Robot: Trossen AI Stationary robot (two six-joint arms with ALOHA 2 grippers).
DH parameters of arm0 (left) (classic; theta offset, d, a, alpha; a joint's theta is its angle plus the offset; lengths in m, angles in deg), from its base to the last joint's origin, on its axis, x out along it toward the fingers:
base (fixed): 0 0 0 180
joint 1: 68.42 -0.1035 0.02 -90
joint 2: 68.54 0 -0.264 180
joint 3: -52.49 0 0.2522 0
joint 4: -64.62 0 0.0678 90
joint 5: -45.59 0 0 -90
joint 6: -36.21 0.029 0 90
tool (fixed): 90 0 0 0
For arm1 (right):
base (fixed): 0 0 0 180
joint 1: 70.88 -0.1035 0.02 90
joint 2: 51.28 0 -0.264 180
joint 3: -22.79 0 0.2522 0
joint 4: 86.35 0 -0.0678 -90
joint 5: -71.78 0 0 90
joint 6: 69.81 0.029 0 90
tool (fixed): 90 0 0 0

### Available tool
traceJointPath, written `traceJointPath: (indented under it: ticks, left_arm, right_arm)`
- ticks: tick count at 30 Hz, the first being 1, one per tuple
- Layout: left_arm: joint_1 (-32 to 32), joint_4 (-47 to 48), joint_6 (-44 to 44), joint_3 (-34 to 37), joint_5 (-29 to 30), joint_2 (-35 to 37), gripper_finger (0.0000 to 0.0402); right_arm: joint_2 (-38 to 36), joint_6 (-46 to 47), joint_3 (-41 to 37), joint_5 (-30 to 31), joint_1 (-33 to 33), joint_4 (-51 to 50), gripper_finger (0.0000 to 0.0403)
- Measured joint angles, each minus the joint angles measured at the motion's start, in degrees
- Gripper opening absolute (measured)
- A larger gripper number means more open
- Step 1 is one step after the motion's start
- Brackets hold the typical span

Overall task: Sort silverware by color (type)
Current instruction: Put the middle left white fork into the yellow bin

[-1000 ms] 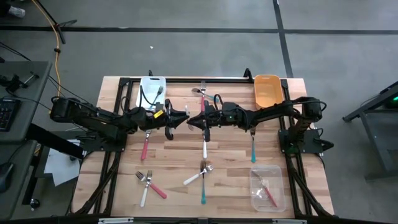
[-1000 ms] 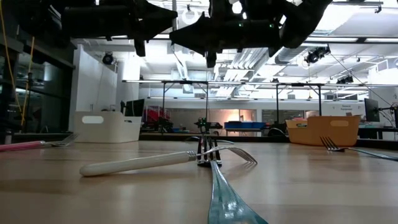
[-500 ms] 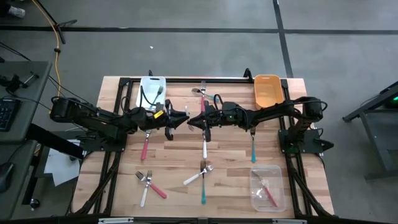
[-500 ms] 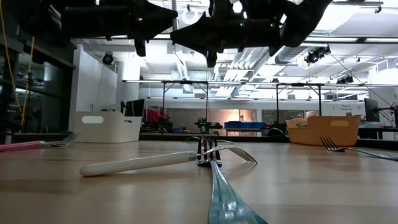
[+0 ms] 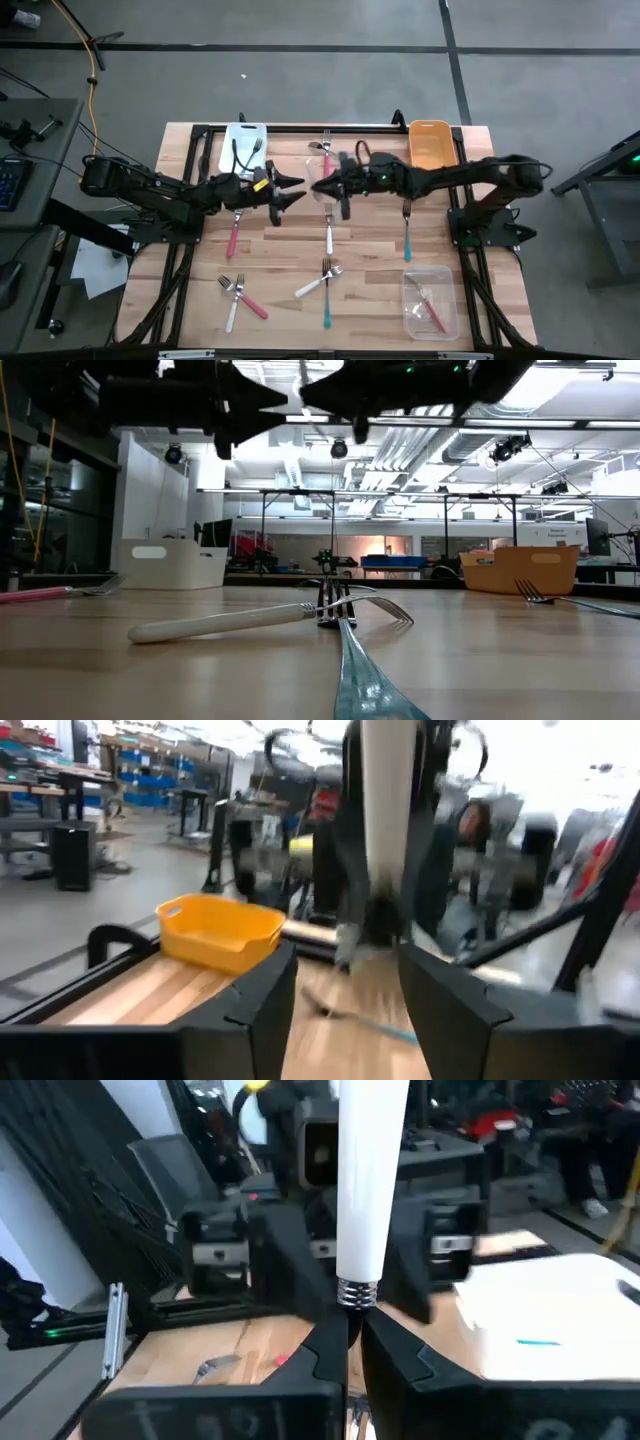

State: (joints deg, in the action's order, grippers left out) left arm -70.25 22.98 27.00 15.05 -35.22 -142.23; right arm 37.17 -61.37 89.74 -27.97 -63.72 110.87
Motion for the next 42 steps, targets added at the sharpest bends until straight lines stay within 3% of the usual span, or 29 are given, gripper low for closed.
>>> traceJointPath:
  ticks: [4, 10, 16, 21, 26, 34, 42]
  left_arm:
    - [0.0, 3.5, 1.2, 0.0, 0.0, 0.0, 0.0174]
    - [0.5, 4.6, 2.4, 0.0, 0.1, 0.0, 0.0165]
    - [0.8, 4.6, 1.9, 0.0, 0.0, 0.0, 0.0158]
    - [1.5, 4.7, 1.9, 0.0, 0.0, 0.0, 0.0158]
    - [1.9, 5.5, 1.9, 0.0, 0.0, 0.0, 0.0158]
    - [1.9, 6.2, 1.9, 0.0, 0.0, 0.0, 0.0158]
    - [2.2, 6.4, 1.8, 0.0, 0.0, 0.0, 0.0158]
  right_arm:
    - [-9.8, -1.0, 0.0, 5.1, 2.9, -18.0, 0.0007]
    - [-23.0, 0.8, 0.1, 18.0, 12.4, -49.8, 0.0007]
    - [-24.6, 2.1, 0.1, 19.4, 29.2, -70.1, 0.0007]
    - [-19.9, -2.2, 0.1, 14.8, 40.9, -74.4, 0.0007]
    - [-14.2, -4.8, 0.0, 13.7, 47.6, -77.3, 0.0007]
    - [-7.8, -8.7, 0.0, 16.1, 51.8, -77.7, 0.0009]
    - [-5.7, -10.4, 0.0, 17.9, 51.6, -78.1, 0.001]
